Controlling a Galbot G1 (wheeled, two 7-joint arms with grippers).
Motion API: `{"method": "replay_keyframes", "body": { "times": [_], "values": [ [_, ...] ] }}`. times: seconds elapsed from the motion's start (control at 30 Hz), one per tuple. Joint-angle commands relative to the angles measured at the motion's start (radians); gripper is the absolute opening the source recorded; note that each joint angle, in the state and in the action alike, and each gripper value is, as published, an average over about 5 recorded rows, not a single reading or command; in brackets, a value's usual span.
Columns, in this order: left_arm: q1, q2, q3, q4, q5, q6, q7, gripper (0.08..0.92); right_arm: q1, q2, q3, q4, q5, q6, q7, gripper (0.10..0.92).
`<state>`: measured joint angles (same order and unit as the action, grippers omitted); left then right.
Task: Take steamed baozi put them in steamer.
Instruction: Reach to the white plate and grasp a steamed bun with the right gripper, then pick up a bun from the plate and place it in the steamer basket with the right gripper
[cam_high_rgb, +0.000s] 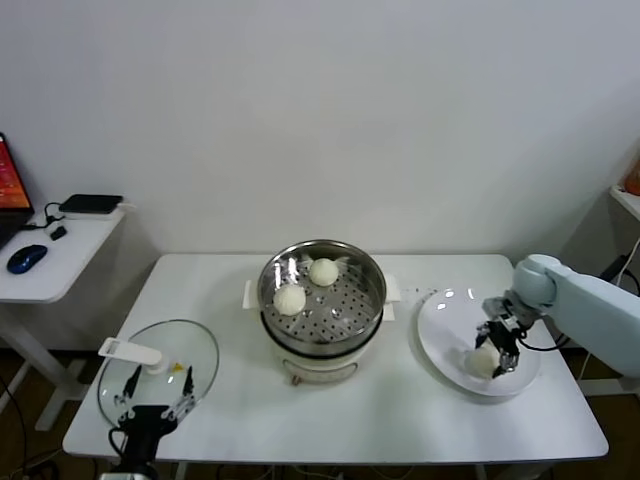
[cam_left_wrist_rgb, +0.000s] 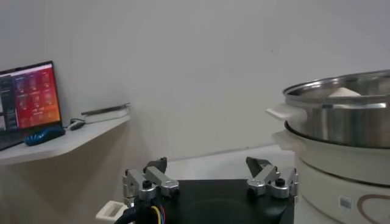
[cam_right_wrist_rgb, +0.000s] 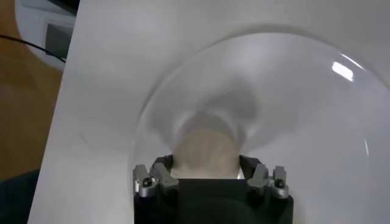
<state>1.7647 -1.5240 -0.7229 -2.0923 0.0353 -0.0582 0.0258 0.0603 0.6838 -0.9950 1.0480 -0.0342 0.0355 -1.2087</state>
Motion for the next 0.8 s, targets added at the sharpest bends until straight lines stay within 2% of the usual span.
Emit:
{"method": "replay_keyframes", "body": {
  "times": [0.03, 0.43, 0.8],
  "values": [
    [-0.003, 0.001, 0.001, -0.001, -0.001, 0.003, 0.001, 0.823, 0.008, -0.009, 0.002, 0.009, 0.003, 0.001, -0.003, 0.706],
    [-0.007, 0.004, 0.002, -0.006, 0.0, 0.008, 0.002, 0.823, 0.35, -0.012, -0.202, 0.2, 0.088, 0.078, -0.036, 0.704],
    [-0.003, 0.004, 0.001, -0.023, 0.001, 0.015, 0.002, 0.823, 0.705, 0.172, -0.335, 0.338, 0.093, 0.224, -0.067, 0.704]
  ]
}}
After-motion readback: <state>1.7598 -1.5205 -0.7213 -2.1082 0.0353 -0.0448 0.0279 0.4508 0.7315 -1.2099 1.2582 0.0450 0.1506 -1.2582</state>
